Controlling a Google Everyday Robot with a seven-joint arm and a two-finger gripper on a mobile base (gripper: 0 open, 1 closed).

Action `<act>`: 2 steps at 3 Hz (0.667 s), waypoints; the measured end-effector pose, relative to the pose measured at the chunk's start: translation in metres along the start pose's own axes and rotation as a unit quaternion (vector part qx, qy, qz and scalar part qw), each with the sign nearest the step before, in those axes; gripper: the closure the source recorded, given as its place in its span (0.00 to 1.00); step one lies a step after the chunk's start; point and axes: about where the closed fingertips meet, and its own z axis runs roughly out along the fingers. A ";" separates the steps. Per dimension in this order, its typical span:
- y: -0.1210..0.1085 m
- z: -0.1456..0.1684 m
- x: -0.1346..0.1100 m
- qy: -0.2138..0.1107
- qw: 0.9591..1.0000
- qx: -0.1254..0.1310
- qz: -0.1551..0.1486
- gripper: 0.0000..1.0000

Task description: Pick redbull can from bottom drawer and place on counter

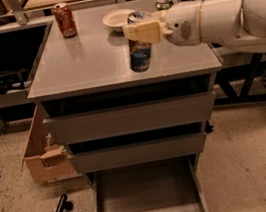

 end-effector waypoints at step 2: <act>-0.092 0.104 -0.072 -0.041 0.999 0.029 -0.019 1.00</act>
Offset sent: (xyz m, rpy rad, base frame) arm 0.2075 0.0835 0.0666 0.0728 -0.1138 -0.0757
